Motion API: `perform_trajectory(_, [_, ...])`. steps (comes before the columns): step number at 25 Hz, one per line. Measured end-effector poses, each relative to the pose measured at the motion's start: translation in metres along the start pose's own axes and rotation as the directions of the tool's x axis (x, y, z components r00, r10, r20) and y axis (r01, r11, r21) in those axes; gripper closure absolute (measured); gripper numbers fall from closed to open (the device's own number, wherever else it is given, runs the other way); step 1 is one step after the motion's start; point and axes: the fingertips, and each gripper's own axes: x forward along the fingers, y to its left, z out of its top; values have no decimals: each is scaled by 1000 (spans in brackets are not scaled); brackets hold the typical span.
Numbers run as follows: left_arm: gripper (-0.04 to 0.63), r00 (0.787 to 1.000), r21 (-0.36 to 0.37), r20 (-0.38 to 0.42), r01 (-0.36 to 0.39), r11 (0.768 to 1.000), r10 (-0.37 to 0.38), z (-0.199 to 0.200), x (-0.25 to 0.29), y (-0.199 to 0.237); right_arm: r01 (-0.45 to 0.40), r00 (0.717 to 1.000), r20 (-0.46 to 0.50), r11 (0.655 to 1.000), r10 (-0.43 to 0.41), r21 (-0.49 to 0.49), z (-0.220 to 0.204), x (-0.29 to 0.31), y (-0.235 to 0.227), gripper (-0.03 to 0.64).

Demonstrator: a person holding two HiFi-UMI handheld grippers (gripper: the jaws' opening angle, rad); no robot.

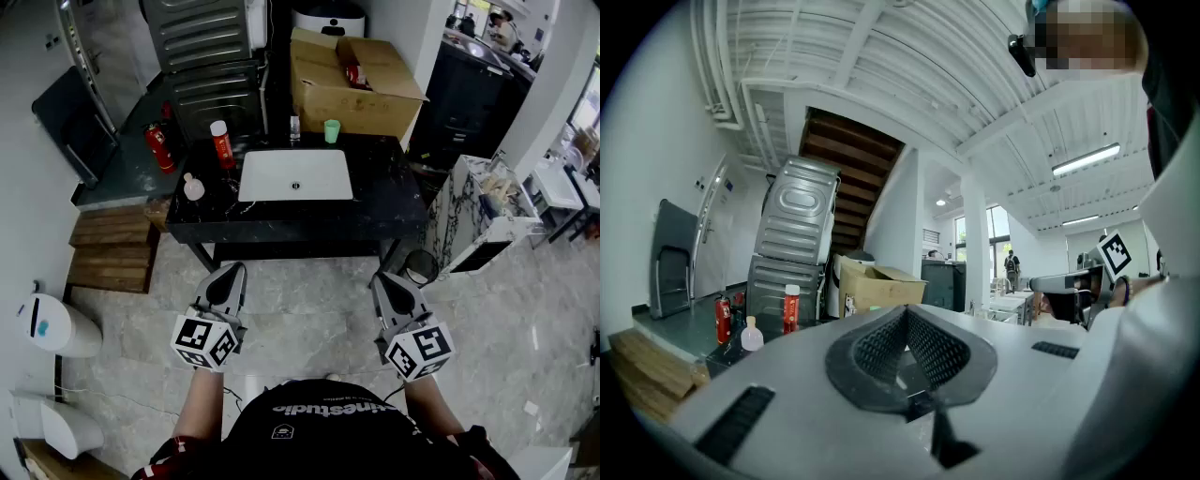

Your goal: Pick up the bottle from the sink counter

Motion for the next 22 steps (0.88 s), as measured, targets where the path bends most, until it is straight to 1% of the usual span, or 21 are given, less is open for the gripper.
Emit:
perform_trajectory(8, [581, 1000, 14, 1, -6, 1000, 6, 2, -3, -5, 4, 1000, 4, 1000, -4, -5, 1, -5, -3, 580])
perform_trajectory(11, [581, 1000, 27, -7, -1, 1000, 1, 1, -1, -10, 7, 1000, 5, 1000, -7, -5, 2, -6, -6, 580])
perform_trajectory(14, [581, 1000, 24, -14, -1, 1000, 2, -1, 0, -11, 9, 1000, 12, 1000, -9, 3, 3, -7, -10, 580])
perform_trajectory(18, [581, 1000, 14, -15, -12, 1000, 13, -3, 4, -11, -10, 1000, 29, 1000, 9, 23, 5, -6, -16, 578])
perform_trajectory(22, [581, 999, 13, -16, -32, 999, 32, -5, 13, -12, -26, 999, 19, 1000, 26, 11, 2, -4, -27, 578])
